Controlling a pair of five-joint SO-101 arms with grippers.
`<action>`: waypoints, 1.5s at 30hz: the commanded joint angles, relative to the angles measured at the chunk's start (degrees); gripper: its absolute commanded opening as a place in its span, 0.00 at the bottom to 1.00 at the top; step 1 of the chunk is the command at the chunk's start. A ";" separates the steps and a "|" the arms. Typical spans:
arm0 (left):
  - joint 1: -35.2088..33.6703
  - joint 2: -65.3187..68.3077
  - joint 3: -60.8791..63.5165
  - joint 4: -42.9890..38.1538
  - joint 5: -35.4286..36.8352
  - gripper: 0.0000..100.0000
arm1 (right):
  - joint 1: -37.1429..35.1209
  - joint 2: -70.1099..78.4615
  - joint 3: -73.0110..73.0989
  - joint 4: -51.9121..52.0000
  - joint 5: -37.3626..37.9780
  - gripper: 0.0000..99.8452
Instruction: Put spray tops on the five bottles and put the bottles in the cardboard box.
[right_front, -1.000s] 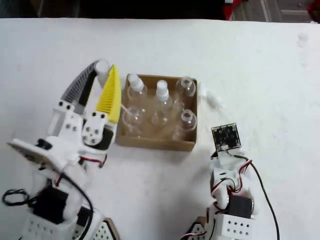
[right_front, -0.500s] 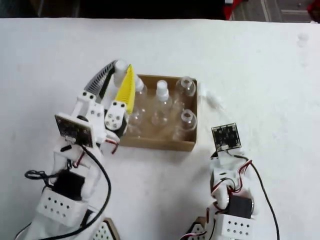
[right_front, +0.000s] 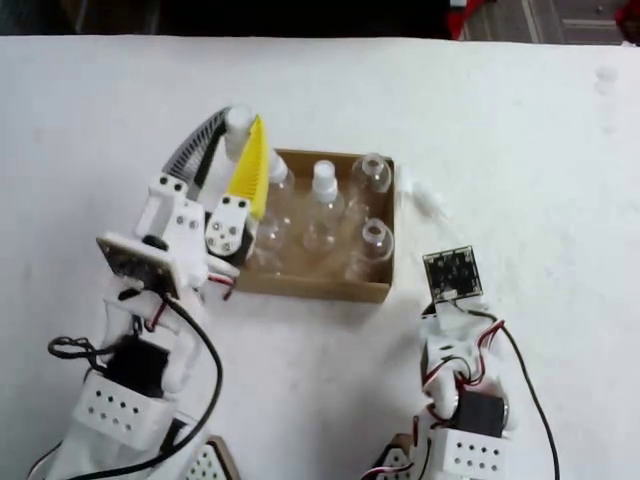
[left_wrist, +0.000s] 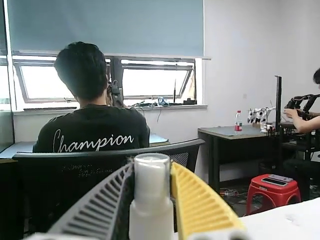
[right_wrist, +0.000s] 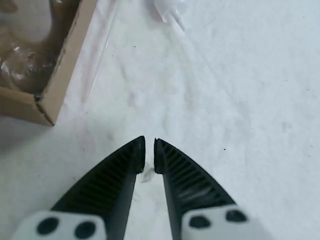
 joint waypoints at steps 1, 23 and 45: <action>0.66 0.92 -2.55 -2.46 -0.70 0.02 | -0.57 -0.13 0.53 0.31 0.88 0.02; 1.54 2.15 13.54 -15.65 -0.62 0.02 | -0.57 -0.13 0.53 0.31 0.88 0.02; 0.92 2.15 18.20 -6.77 10.46 0.02 | -0.40 -0.13 0.53 0.31 0.88 0.02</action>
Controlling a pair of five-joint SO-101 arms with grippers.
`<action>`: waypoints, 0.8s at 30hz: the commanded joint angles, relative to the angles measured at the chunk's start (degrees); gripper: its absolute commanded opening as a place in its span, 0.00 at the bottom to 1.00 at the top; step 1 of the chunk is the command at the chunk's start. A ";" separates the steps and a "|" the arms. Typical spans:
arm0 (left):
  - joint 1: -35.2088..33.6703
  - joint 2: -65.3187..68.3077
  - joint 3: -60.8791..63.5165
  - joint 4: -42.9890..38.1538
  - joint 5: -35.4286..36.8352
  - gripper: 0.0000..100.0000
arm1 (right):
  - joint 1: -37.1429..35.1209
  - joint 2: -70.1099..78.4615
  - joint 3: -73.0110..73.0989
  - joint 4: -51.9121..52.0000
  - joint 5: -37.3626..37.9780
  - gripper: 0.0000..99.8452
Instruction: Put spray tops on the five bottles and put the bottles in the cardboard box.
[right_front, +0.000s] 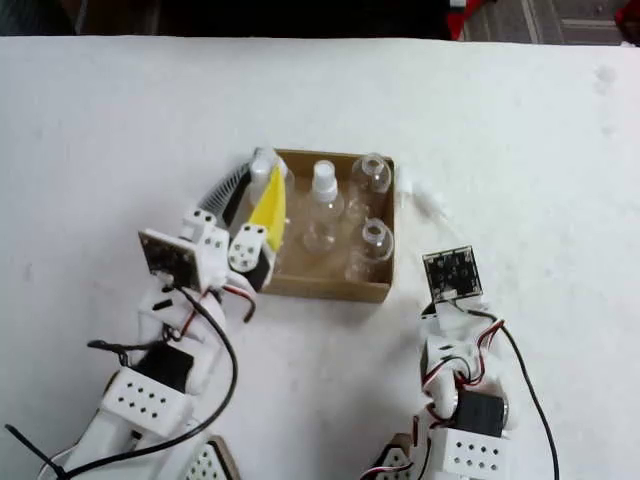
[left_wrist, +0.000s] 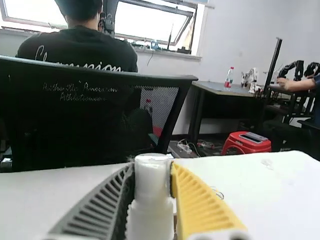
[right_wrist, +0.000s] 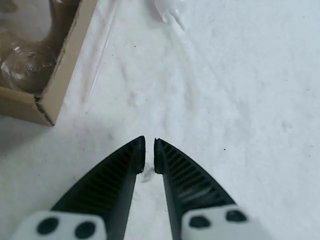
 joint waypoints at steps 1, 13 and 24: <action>0.22 -0.57 -0.26 2.55 0.79 0.02 | -0.40 -0.13 0.53 0.31 0.88 0.02; 0.75 -0.57 3.34 2.20 0.79 0.02 | -0.31 -0.13 0.53 0.31 0.88 0.02; 0.84 -0.57 4.48 2.29 0.79 0.03 | -0.48 -0.13 0.53 0.31 0.88 0.02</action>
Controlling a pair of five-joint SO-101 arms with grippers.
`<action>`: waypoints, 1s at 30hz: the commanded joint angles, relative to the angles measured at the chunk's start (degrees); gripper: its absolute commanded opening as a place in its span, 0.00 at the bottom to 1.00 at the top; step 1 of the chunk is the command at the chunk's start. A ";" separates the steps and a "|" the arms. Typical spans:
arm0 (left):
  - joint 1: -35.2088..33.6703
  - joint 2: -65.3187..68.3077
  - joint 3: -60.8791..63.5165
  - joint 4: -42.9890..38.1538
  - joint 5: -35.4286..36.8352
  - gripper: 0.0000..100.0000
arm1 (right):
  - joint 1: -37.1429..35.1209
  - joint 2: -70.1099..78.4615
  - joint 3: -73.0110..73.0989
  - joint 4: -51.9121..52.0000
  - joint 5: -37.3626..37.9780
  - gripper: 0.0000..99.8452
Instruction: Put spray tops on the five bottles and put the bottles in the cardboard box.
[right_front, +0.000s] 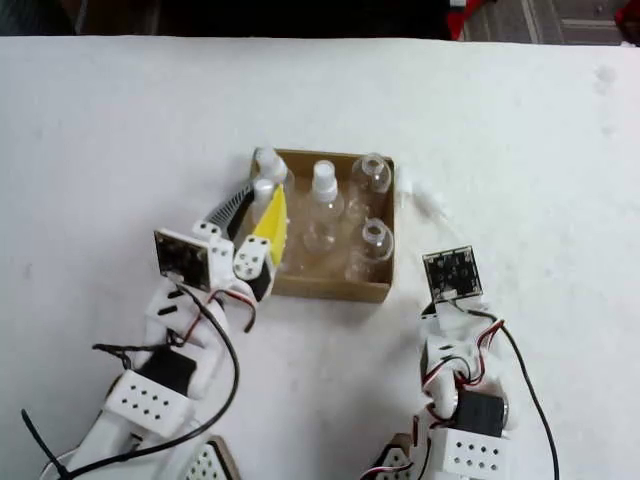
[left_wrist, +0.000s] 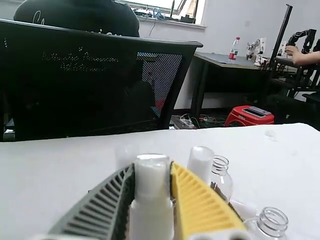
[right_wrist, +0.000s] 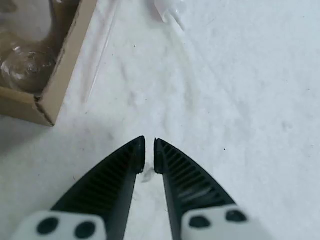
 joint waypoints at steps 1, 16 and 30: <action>0.84 -0.57 0.53 -0.26 0.88 0.03 | -0.57 -0.13 0.53 0.31 0.88 0.02; 0.40 -0.66 1.05 3.25 8.18 0.23 | -0.57 -0.13 0.53 0.31 0.88 0.02; 0.84 -0.66 -2.99 4.57 8.18 0.16 | -0.57 -0.13 0.53 0.31 0.88 0.02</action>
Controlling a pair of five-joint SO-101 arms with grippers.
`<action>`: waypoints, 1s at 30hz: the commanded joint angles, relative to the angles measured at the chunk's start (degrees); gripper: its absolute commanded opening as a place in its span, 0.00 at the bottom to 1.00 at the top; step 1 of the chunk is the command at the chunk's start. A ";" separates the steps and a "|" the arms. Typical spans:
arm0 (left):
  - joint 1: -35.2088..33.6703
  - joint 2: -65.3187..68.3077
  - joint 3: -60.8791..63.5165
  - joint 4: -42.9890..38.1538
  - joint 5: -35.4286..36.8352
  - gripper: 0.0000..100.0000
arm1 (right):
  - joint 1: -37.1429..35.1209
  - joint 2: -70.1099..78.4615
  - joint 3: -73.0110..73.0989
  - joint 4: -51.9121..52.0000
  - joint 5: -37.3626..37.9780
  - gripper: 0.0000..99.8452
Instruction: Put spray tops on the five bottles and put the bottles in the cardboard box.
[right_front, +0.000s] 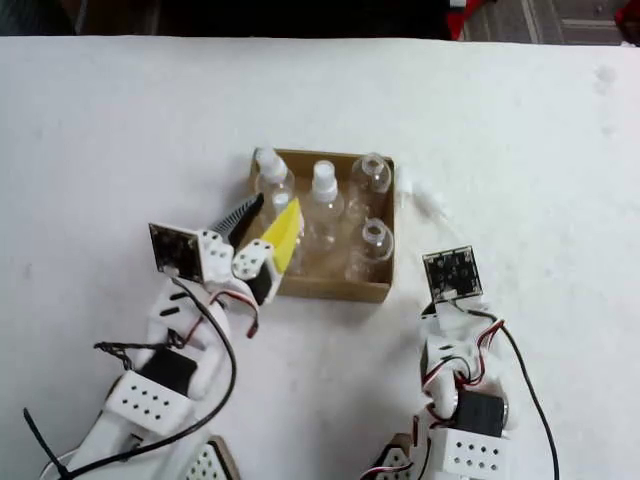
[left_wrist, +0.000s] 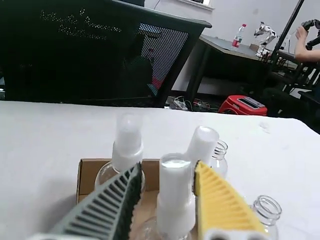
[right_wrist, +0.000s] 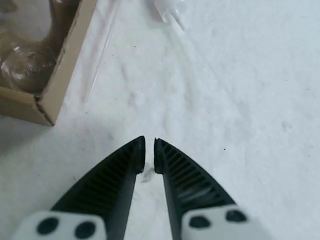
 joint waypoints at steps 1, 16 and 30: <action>0.84 -0.57 -3.43 0.00 0.79 0.15 | -0.57 -0.13 0.53 0.31 0.88 0.02; 4.79 -0.13 -3.52 0.00 0.26 0.11 | -0.48 -0.13 0.53 0.31 0.88 0.02; 4.53 -0.48 -3.60 0.00 -2.90 0.08 | -0.40 -0.13 0.53 0.31 0.88 0.02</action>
